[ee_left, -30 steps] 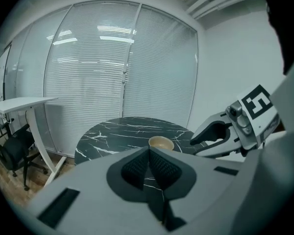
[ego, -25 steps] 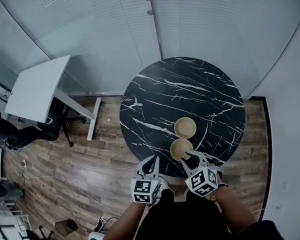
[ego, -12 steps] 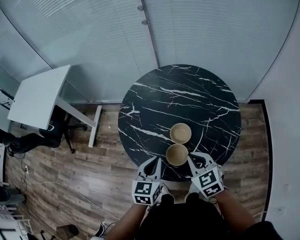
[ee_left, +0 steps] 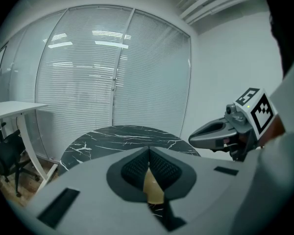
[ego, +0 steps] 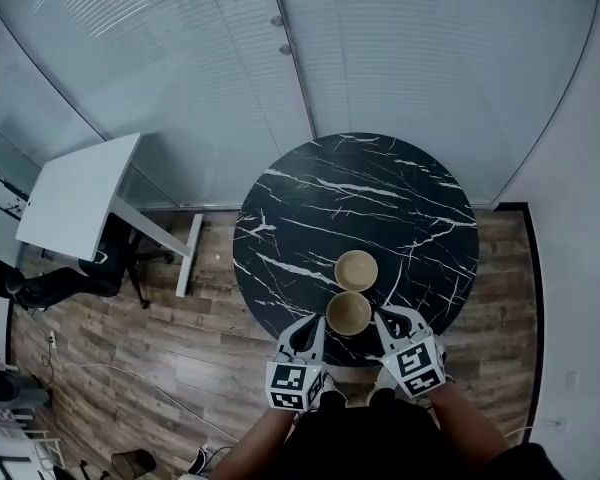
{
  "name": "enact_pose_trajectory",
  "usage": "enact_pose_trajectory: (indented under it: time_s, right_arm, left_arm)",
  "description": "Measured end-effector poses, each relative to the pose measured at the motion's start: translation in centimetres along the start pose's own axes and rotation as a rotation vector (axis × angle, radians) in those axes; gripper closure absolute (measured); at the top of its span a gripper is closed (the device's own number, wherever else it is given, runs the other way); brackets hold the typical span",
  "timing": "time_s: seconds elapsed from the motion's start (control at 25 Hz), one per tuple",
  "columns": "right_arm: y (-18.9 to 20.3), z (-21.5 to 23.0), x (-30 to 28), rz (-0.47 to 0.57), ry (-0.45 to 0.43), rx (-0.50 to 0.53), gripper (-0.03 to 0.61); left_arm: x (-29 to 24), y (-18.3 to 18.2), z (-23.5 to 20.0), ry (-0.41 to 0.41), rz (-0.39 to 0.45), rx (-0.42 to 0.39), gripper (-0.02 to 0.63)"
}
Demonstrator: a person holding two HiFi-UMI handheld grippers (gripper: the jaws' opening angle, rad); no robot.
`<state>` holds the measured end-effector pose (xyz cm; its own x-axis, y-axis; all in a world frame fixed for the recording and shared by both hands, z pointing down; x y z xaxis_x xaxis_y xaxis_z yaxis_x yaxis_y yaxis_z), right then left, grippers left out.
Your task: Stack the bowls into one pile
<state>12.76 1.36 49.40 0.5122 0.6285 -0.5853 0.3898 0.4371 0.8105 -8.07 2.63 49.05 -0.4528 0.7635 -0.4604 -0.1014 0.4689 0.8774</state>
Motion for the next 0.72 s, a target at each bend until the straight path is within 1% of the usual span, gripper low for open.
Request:
enact_pose_trajectory:
  time_s: [0.16,0.28,0.48,0.72]
  right_arm:
    - [0.1,0.8,-0.3,-0.006,0.008,-0.001,0.569]
    - [0.5,1.5,-0.9,-0.020,0.015,-0.011,0.569]
    - [1.0,2.8,-2.3,-0.055,0.017,-0.046,0.569]
    - [1.2,4.1,-4.4,-0.087,0.026,-0.087,0.568]
  left_arm:
    - [-0.4,-0.2,0.3,0.003,0.003,-0.010,0.600]
    - [-0.6,0.1,0.3,0.001,-0.017,0.004,0.600]
    - [-1.0,0.0,-0.3,-0.010,-0.020,-0.006,0.600]
    - [-1.3,0.4,-1.2,-0.021,-0.040,0.008,0.600]
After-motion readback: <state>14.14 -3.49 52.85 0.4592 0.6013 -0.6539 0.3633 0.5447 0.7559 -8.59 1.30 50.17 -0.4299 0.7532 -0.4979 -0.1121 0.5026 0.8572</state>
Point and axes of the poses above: the fingertips, and each gripper's own axes: x backward along the fingers, z to its right, y out of its underside, the point moved 9 cm from there along x, backward along the fingers, and after that the axes turned 4 degrees about -z, right-handed, at the moved point
